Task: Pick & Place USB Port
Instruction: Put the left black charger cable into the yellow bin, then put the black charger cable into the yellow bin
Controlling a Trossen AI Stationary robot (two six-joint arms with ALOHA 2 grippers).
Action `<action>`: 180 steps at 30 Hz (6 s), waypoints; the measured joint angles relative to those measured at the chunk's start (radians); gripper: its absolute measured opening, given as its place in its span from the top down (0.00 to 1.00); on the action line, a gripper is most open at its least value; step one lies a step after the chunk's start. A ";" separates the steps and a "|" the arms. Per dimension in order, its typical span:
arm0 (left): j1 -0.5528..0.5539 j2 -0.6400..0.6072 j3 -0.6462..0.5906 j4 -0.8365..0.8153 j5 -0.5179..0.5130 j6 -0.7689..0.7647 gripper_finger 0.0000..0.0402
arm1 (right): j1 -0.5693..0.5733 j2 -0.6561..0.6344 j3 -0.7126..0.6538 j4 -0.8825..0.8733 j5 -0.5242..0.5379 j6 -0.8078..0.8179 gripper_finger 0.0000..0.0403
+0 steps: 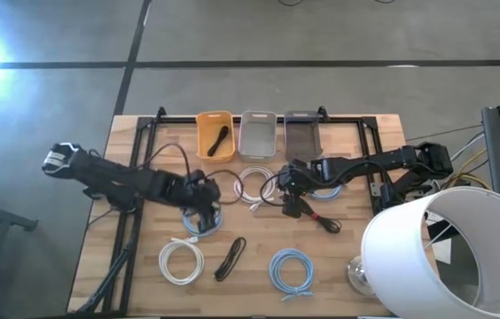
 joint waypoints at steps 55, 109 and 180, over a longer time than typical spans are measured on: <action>-0.175 0.398 -0.173 0.734 0.327 -0.204 0.58 | 0.000 0.000 -0.002 0.018 0.000 -0.136 0.57; 0.092 0.000 -0.164 0.416 -0.035 -0.184 0.94 | 0.000 -0.001 -0.002 -0.069 0.000 -0.168 0.57; 0.735 -0.009 -0.087 0.400 -0.042 0.112 0.67 | 0.106 -0.001 -0.104 -0.170 -0.024 0.226 0.57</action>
